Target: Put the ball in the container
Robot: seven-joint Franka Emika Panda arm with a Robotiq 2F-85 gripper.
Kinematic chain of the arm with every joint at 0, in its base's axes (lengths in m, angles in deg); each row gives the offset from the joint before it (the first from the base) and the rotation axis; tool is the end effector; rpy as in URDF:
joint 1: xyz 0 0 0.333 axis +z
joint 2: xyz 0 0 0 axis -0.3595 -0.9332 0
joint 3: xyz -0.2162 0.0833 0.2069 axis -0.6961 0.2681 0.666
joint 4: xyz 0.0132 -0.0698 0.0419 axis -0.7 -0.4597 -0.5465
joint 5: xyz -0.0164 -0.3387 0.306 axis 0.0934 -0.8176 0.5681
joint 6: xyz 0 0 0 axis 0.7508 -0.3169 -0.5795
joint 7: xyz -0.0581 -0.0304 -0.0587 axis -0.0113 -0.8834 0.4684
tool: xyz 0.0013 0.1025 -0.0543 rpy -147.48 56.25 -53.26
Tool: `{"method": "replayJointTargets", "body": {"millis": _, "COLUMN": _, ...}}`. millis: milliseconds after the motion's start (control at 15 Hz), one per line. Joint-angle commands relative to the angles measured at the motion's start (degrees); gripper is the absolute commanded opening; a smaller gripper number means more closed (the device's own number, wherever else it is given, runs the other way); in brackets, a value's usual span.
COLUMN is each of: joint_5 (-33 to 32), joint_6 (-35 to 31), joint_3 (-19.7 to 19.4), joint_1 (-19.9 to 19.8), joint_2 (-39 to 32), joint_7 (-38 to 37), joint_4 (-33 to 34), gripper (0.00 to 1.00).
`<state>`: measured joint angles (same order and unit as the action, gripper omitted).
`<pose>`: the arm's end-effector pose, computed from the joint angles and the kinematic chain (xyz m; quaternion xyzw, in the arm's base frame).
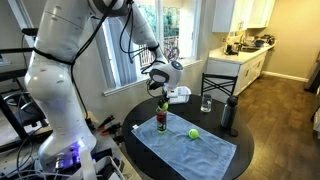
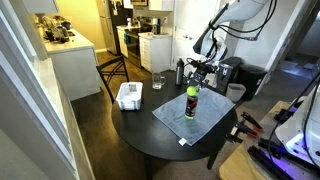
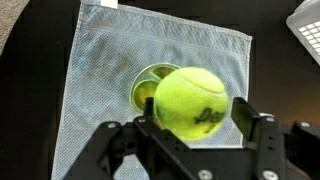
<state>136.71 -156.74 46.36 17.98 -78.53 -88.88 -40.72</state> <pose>0.5537 -0.0472 0.0557 -0.7661 0.6080 0.1024 0.1816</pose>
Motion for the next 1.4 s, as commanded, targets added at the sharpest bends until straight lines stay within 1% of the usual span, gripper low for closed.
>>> {"method": "replayJointTargets", "body": {"millis": 0, "joint_5": 0.3, "joint_6": -0.5, "joint_3": -1.1, "joint_1": 1.3, "joint_2": 1.3, "joint_7": 0.3, "joint_4": -1.9, "gripper": 1.0}}
{"method": "replayJointTargets", "body": {"millis": 733, "joint_5": 0.2, "joint_6": -0.7, "joint_3": -1.8, "joint_1": 1.8, "joint_2": 0.8, "joint_7": -0.4, "joint_4": -1.6, "gripper": 1.0}}
{"method": "replayJointTargets", "body": {"millis": 800, "joint_5": 0.2, "joint_6": 0.2, "joint_3": -1.6, "joint_1": 1.5, "joint_2": -0.1, "joint_7": 0.0, "joint_4": -0.1, "gripper": 1.0}}
{"method": "replayJointTargets", "body": {"millis": 1333, "joint_5": 0.1, "joint_6": 0.2, "joint_3": -1.8, "joint_1": 1.5, "joint_2": -0.1, "joint_7": 0.0, "joint_4": -0.1, "gripper": 1.0}}
